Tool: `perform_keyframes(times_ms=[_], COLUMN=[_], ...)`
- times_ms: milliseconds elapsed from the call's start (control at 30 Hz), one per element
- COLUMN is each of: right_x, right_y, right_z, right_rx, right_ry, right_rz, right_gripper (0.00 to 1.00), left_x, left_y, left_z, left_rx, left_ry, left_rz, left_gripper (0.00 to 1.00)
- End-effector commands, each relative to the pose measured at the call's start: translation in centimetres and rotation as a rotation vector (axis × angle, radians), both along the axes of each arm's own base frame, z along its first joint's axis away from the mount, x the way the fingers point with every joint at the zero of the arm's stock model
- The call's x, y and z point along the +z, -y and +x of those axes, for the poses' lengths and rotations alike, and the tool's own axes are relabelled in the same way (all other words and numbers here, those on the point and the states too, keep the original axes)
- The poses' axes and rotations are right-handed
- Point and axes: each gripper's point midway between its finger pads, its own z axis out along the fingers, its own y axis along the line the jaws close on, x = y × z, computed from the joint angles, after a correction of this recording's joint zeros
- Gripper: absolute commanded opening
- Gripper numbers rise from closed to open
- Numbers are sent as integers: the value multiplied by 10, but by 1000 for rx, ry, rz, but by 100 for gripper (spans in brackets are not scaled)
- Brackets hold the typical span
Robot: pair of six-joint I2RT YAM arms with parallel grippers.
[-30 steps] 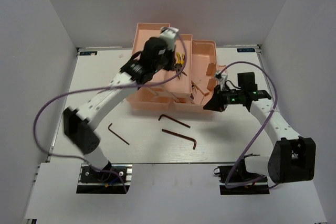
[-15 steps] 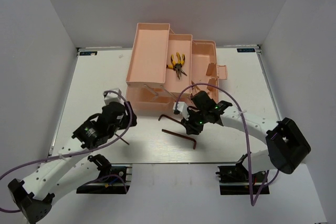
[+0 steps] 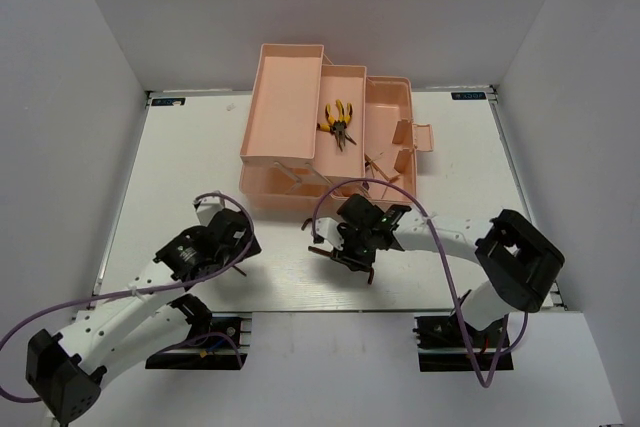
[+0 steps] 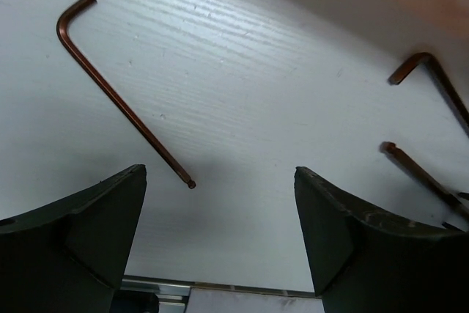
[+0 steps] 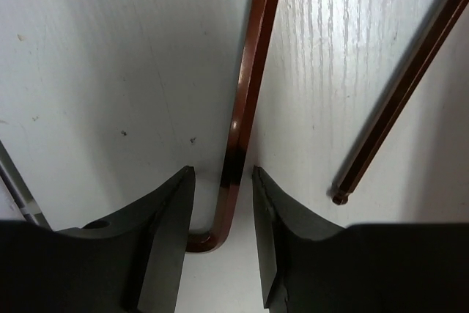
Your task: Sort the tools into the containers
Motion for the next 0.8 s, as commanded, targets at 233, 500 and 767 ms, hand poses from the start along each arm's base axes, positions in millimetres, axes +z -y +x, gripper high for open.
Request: perform_keyframes(times_ms=[233,500,767], right_x=[-21,-22,13], right_y=[5,9,-3], right_z=[-6,-38,-33], right_rx=[38,114,145], right_ry=[-10,-196,-154], right_rz=[-101,-135,-46], right_gripper=[32,0,0], left_x=[-34,-47,-48], left_y=[3,0,-1], left_z=[-15,-22,-24], left_rx=[121,142,151], left_ry=[-102,-144,-151], left_rz=[-89,-78,-77], left_gripper=[92,92,92])
